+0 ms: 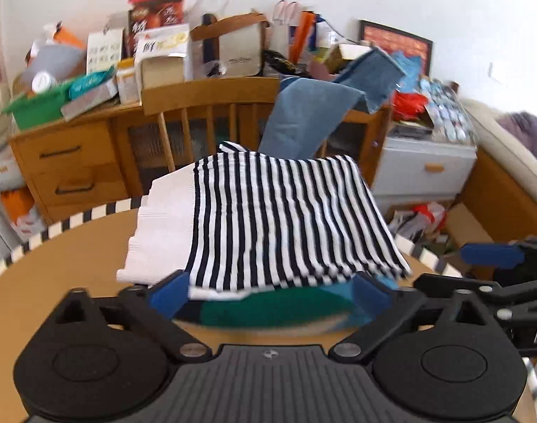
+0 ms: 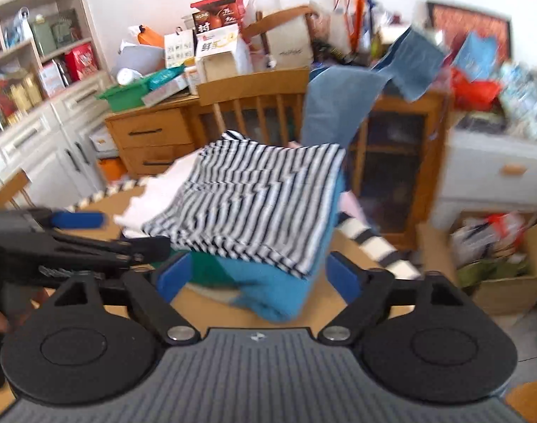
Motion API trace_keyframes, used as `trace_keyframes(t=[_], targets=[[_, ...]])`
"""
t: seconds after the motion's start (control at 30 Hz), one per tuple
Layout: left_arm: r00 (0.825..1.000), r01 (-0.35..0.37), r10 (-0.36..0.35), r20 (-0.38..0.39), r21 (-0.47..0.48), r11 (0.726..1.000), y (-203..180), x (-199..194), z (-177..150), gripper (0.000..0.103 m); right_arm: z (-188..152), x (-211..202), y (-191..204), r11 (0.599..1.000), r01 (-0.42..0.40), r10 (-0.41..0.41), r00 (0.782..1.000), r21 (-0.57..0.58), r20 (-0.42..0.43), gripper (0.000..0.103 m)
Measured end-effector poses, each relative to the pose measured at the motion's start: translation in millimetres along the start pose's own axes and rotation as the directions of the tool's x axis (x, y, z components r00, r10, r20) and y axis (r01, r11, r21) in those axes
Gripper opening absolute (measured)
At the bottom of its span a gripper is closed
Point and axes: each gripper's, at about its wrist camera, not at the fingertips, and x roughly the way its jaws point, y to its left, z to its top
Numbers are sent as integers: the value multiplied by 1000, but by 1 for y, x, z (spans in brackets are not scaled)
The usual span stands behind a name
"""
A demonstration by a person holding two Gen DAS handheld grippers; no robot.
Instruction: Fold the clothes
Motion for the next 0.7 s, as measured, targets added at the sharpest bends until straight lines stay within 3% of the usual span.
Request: trace_keyframes(t=[0.17, 0.37, 0.7], targets=[[998, -15, 15, -53, -1, 1000, -4, -16, -10, 103, -12, -24, 7, 1000, -1, 1, 1000, 16, -28, 96], [998, -53, 51, -33, -63, 997, 0, -38, -17, 103, -14, -36, 14, 1000, 13, -12, 999, 25, -36, 97], [995, -97, 96, -22, -82, 992, 7, -51, -21, 103, -11, -30, 20, 998, 58, -56, 997, 23, -47, 100]])
